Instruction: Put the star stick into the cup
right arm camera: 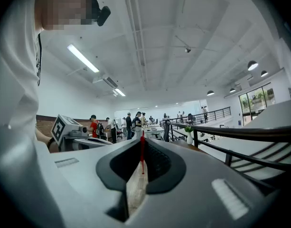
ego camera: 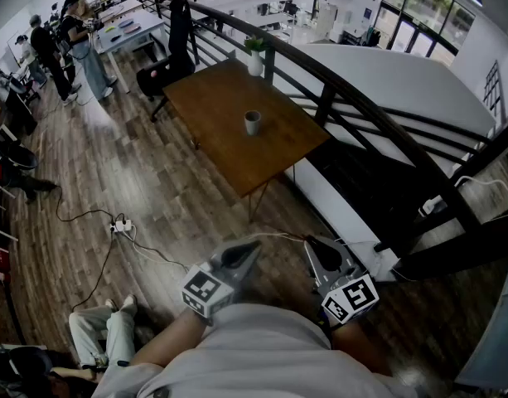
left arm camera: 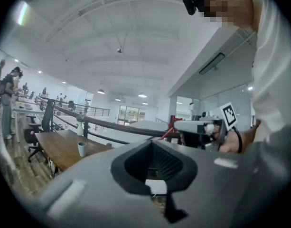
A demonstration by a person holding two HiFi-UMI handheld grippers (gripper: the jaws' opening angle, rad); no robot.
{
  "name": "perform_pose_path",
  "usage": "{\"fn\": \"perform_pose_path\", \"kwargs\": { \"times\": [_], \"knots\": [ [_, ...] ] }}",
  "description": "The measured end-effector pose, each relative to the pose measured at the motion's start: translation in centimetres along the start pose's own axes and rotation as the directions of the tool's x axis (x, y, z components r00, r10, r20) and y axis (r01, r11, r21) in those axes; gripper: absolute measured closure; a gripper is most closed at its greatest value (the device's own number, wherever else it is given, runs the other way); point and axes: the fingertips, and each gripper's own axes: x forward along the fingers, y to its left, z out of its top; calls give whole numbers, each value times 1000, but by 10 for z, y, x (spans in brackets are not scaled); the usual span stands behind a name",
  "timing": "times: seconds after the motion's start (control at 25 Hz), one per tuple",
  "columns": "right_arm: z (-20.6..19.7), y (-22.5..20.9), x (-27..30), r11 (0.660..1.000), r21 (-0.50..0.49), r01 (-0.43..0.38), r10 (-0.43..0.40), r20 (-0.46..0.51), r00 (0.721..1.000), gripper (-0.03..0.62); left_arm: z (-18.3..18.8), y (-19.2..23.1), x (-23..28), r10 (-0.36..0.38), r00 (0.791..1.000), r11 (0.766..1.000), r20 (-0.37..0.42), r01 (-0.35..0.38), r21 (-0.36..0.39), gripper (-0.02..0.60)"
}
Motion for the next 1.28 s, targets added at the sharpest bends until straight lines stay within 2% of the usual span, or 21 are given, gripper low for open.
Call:
{"fn": "perform_pose_path", "kwargs": {
  "times": [0.4,0.68,0.8,1.0,1.28],
  "knots": [
    [-4,2,33,1000,-3,1,-1,-15,1000,571,-4,35,-7,-1,1000,1000,-3,1,-10,578],
    [-4,3,117,1000,-4,4,-5,-39,999,569,7,123,-15,-14,1000,1000,2,14,-22,578],
    [4,1,166,1000,6,15,-14,-32,999,569,17,167,-16,-42,999,999,-4,42,-20,578],
    [14,0,228,999,14,50,-49,-13,999,571,33,216,-22,-97,995,995,-14,97,5,578],
    [6,4,278,998,41,37,-35,-50,998,570,32,273,-38,-65,998,997,-17,64,-49,578]
  ]
}}
